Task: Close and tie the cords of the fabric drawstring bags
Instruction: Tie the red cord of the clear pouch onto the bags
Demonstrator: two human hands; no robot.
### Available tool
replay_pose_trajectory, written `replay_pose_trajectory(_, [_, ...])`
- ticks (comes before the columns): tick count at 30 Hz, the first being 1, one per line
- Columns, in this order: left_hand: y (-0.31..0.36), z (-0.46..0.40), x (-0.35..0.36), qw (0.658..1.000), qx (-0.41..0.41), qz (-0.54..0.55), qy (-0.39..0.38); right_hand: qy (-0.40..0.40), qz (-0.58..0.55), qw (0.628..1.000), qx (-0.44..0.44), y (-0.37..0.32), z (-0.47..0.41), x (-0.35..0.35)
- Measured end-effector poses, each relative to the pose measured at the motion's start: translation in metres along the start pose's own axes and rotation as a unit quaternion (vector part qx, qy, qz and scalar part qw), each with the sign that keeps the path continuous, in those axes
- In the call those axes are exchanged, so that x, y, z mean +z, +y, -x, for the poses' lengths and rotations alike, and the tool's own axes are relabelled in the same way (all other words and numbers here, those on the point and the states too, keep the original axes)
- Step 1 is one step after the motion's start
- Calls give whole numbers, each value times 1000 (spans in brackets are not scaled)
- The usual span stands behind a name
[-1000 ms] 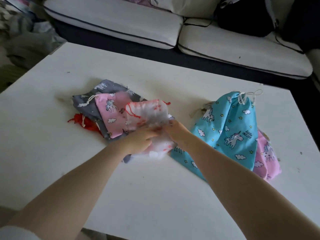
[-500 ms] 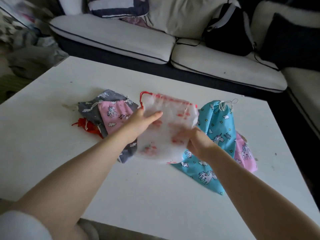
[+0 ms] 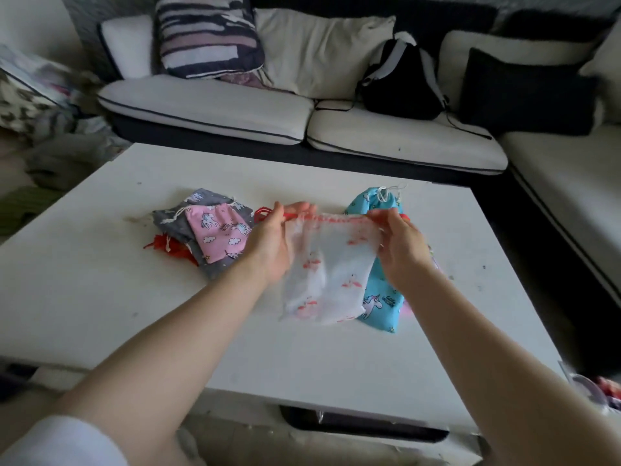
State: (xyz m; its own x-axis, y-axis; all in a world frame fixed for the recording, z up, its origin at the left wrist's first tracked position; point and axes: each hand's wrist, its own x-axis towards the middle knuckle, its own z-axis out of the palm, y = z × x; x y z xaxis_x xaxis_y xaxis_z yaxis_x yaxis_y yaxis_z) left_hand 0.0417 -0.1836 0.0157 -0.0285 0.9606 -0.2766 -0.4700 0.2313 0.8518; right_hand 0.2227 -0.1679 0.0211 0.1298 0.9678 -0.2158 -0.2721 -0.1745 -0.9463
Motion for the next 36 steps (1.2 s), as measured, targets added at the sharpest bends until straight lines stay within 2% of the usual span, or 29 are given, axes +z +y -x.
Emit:
replay_pose_trajectory(3, [6,0,-13,996,8,72,60,60,-184,979,61,-8,-5,-21])
replay_pose_trajectory(5, [4,2,-12,996,4,62,64,55,-278,954,98,-5,-2,-23])
replay_pose_trajectory(6, [4,6,-6,997,-8,63,53,45,-286,951,106,-4,2,-21])
replay_pose_trajectory(8, [6,9,0,997,-27,25,66,24,-215,971,102,-5,6,-13])
replay_pose_trajectory(12, [16,8,1,991,-16,-78,108,27,44,998,32,-20,7,-7])
replay_pose_trajectory(16, [29,16,17,973,44,-224,43,-85,280,956,-23,-31,24,7])
replay_pose_trajectory(18, [37,22,31,934,111,-341,7,-151,364,917,-63,-35,37,17])
replay_pose_trajectory(20, [43,29,46,893,162,-420,-22,-197,399,889,-108,-35,46,26])
replay_pose_trajectory(22, [45,35,59,867,176,-463,-58,-215,392,884,-136,-34,51,33])
replay_pose_trajectory(24, [44,39,66,867,174,-461,-69,-205,377,891,-146,-35,52,35])
replay_pose_trajectory(27, [38,37,60,905,156,-393,-45,-195,341,913,-113,-37,50,30])
replay_pose_trajectory(30, [26,38,45,943,43,-312,-106,-201,293,932,-73,-40,45,24])
replay_pose_trajectory(31, [20,40,40,944,12,-299,-141,-205,260,941,-64,-40,44,23])
replay_pose_trajectory(33, [8,41,36,926,6,-326,-192,-230,175,957,-33,-43,39,23])
replay_pose_trajectory(36, [2,36,36,910,70,-376,-159,-225,154,962,-12,-47,31,22])
